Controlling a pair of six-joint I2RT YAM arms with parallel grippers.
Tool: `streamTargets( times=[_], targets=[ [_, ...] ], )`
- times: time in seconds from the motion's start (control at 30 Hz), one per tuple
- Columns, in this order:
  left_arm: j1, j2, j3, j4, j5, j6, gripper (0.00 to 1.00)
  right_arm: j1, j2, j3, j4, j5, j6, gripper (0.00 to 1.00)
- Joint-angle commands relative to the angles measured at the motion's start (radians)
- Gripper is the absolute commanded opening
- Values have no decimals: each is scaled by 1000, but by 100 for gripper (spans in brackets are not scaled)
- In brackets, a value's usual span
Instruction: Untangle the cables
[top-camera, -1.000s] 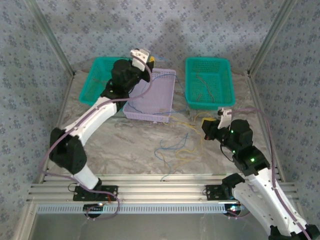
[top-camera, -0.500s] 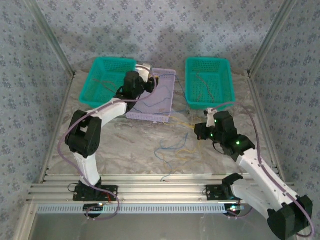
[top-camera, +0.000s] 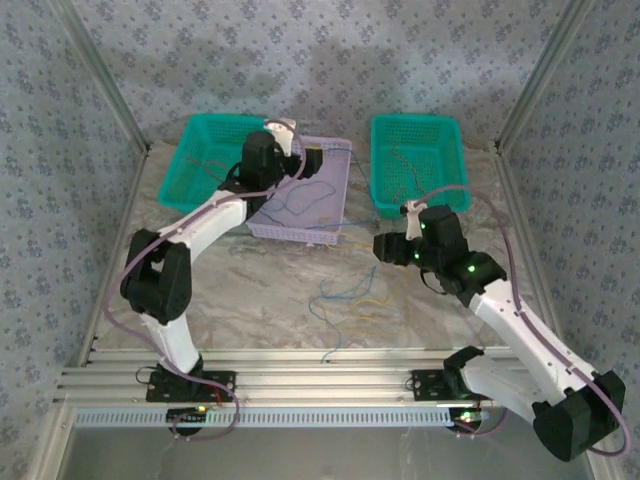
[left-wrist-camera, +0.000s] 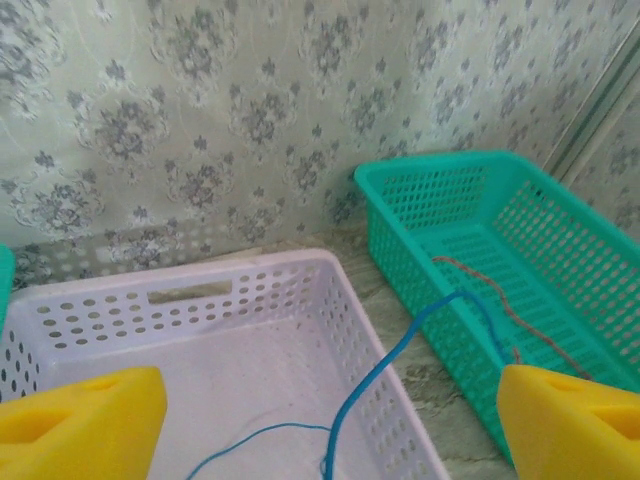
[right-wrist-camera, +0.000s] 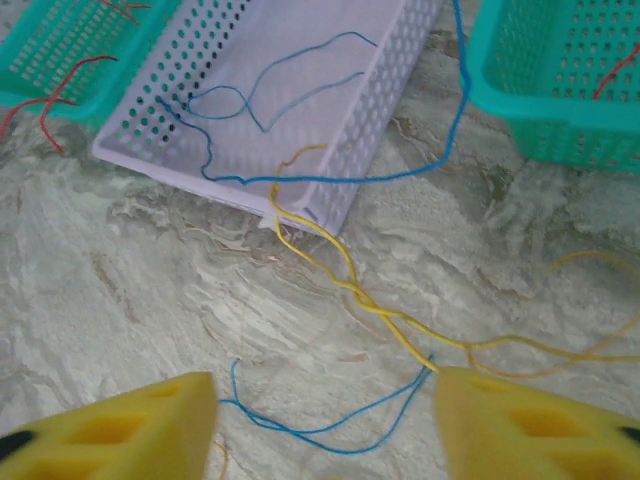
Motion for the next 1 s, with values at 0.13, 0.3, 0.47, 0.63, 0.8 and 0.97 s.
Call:
streamTargets(
  times=[0.13, 0.3, 0.47, 0.63, 0.8, 0.97],
  targets=[
    [1, -170, 33, -167, -24, -159, 100, -65, 135, 215, -137, 46, -21, 74],
    [-2, -266, -7, -229, -48, -239, 100, -180, 331, 416, -188, 169, -21, 74],
    [-9, -345, 17, -381, -71, -265, 100, -277, 626, 678, -206, 200, -35, 75],
    [-13, -436, 24, -506, -130, -267, 100, -347, 967, 1012, -317, 199, -70, 75],
    [-10, -515, 19, -650, -215, -265, 100, -368, 1273, 1353, -462, 234, -103, 73],
    [-7, -635, -111, -630, -256, -266, 100, -370, 1441, 1526, -496, 181, -127, 73]
  ],
)
